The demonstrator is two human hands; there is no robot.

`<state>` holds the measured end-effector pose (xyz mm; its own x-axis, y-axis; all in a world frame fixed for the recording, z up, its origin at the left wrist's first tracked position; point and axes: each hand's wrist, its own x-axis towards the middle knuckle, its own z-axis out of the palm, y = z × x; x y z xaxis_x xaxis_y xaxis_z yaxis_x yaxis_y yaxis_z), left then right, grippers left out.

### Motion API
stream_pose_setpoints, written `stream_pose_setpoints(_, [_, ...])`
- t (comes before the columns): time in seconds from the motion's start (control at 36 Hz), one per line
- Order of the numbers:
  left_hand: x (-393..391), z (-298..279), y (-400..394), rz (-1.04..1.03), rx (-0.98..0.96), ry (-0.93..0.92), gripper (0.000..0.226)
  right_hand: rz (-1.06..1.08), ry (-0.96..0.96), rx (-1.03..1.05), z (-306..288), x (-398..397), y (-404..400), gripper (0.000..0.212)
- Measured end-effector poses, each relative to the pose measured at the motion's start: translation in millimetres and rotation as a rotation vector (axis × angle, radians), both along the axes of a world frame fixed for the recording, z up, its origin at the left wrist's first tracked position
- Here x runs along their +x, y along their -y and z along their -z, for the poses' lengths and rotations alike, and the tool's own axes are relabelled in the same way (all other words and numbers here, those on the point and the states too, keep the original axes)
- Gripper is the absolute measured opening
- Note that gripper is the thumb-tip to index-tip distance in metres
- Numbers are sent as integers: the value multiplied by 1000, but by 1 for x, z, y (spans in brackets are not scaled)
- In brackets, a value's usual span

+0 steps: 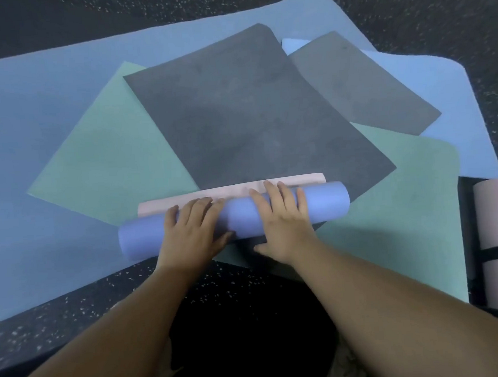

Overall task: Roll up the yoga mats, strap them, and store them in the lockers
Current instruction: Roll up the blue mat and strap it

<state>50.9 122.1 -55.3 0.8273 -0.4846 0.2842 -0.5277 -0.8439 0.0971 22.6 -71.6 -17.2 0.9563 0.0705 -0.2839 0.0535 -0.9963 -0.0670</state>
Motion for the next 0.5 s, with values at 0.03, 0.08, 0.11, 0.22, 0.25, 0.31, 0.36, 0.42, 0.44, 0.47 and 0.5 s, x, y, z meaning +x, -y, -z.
stream_pose_setpoints(0.03, [-1,2,-3,-8,-8,21,52,-12,-6,-14,-1,5,1,111])
stream_pose_setpoints(0.08, [-4,4,-9,-27,-24,39,49,-27,-49,-44,-3,16,3,107])
stream_pose_setpoints(0.11, [-6,4,-11,-38,-24,36,47,-29,-69,-62,-4,23,4,105])
stream_pose_setpoints(0.22, [-8,1,-14,-105,28,-51,47,-20,-165,-115,-8,45,3,105])
stream_pose_setpoints(0.25, [-8,1,-15,-117,41,-59,49,-12,-189,-122,-9,49,3,106])
stream_pose_setpoints(0.31, [-9,1,-17,-130,76,-95,56,-3,-212,-134,-11,54,3,109])
stream_pose_setpoints(0.36, [-7,2,-18,-126,120,-127,72,-12,-225,-134,-13,58,2,112])
stream_pose_setpoints(0.42, [-2,3,-18,-137,138,-176,94,-23,-252,-128,-16,63,2,116])
stream_pose_setpoints(0.44, [1,2,-17,-142,139,-194,102,-29,-263,-123,-18,66,2,117])
stream_pose_setpoints(0.47, [4,2,-17,-145,142,-205,106,-36,-274,-121,-19,69,3,117])
stream_pose_setpoints(0.5, [7,1,-17,-147,151,-215,107,-46,-283,-125,-21,71,3,117])
